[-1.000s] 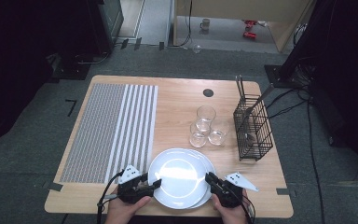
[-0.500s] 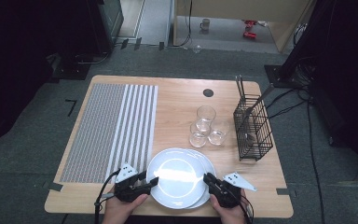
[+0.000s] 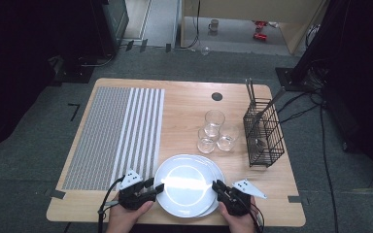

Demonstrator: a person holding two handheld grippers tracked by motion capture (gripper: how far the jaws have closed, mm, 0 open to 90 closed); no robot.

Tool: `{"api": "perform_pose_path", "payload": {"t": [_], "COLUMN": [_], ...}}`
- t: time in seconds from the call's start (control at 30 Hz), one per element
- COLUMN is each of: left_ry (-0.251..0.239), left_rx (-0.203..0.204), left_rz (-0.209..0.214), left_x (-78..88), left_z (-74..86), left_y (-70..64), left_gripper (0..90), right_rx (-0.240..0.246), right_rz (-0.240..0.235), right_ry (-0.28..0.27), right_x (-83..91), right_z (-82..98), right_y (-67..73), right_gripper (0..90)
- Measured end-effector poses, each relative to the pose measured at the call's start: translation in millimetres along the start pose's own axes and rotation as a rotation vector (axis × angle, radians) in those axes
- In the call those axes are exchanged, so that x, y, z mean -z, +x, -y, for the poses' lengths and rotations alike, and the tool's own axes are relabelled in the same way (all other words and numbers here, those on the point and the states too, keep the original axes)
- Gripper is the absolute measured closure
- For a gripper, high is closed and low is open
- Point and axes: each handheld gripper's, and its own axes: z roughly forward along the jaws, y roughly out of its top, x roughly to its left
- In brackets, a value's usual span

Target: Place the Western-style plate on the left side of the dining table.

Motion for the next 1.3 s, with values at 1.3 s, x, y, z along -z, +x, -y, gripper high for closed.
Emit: {"api": "perform_pose_path", "payload": {"t": [1.3], "left_ry": [-0.040], "left_rx": [0.060], "left_rz": [-0.042], "left_x": [12.2], "left_z": [-4.2], "left_y": [10.5], "left_gripper": [63.5], "right_rx": [0.084], "right_rz": [-0.015], "right_ry": [0.004], "right_x": [-3.2], "right_z": [3.5], "right_y": [18.2], "right_gripper": [76.5]}}
